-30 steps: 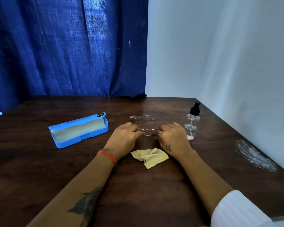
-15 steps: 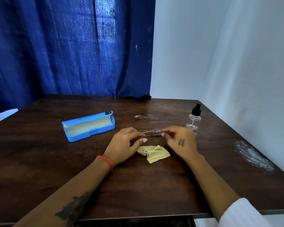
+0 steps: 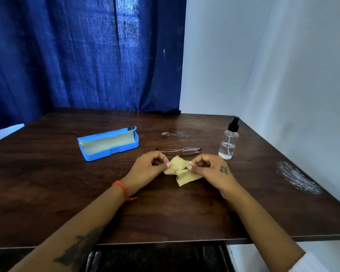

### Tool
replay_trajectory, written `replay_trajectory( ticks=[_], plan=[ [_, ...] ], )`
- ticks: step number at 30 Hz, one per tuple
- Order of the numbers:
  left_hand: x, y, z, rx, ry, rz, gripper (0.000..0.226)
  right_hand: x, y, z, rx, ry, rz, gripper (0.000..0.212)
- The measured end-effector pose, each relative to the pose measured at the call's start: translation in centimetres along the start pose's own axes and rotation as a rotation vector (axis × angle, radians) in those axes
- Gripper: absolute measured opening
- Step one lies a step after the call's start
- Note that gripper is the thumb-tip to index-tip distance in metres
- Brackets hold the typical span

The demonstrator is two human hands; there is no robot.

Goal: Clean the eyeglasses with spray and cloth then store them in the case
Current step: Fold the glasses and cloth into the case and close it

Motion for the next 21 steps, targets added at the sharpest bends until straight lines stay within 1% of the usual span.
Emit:
replay_trajectory(
  ticks=[2,3,4,6,8,10,11,12,14,15,18,20,21],
  plan=[
    [0.3,0.3,-0.4,0.444,-0.165,-0.003,0.009,0.4,0.2,0.6,-0.205,0.101,-0.061,0.007],
    [0.4,0.7,-0.4,0.596,-0.218,-0.024,0.009,0.5,0.4,0.7,-0.277,0.139,-0.094,0.007],
    [0.5,0.9,-0.1,0.676,-0.24,-0.046,0.01,0.5,0.6,0.9,-0.312,0.162,-0.115,0.006],
    [0.6,1.1,0.6,0.714,-0.216,-0.075,0.01,0.7,0.9,0.6,-0.322,0.167,-0.143,0.005],
    [0.5,1.0,1.1,0.695,-0.166,-0.068,0.008,0.8,1.1,0.2,-0.294,0.153,-0.171,0.004],
    [0.5,0.7,1.3,0.677,-0.132,-0.052,0.006,0.8,1.0,-0.4,-0.206,0.113,-0.172,0.014],
    [0.4,0.6,1.4,0.67,-0.115,-0.045,0.005,0.8,0.7,-1.1,-0.135,0.065,-0.129,0.022],
    [0.4,0.4,1.5,0.66,-0.101,-0.036,0.006,0.8,0.2,-1.9,-0.062,-0.005,-0.051,0.027],
    [0.4,-0.1,1.7,0.636,-0.08,0.006,0.01,1.3,-0.7,-4.0,0.06,-0.151,0.135,0.032],
    [0.4,-0.3,1.7,0.626,-0.071,0.033,0.011,1.8,-0.5,-5.0,0.088,-0.197,0.181,0.033],
    [0.4,-0.4,1.8,0.631,-0.056,0.058,0.009,2.5,1.5,-6.3,0.16,-0.211,0.157,0.043],
    [0.5,0.1,2.0,0.653,-0.069,0.01,0.012,2.5,2.7,-6.7,0.322,-0.214,0.152,0.049],
    [0.5,0.3,2.1,0.683,-0.08,-0.023,0.017,2.5,3.1,-6.9,0.392,-0.229,0.16,0.046]
  ],
)
Point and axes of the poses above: each hand's wrist, its own x-axis away from the middle knuckle, its own y-axis out of the palm, z = x × y, the point moved 10 cm from there along -x, towards the middle knuckle, and after that the axes turned 5 degrees about y, right-handed, at the moved point
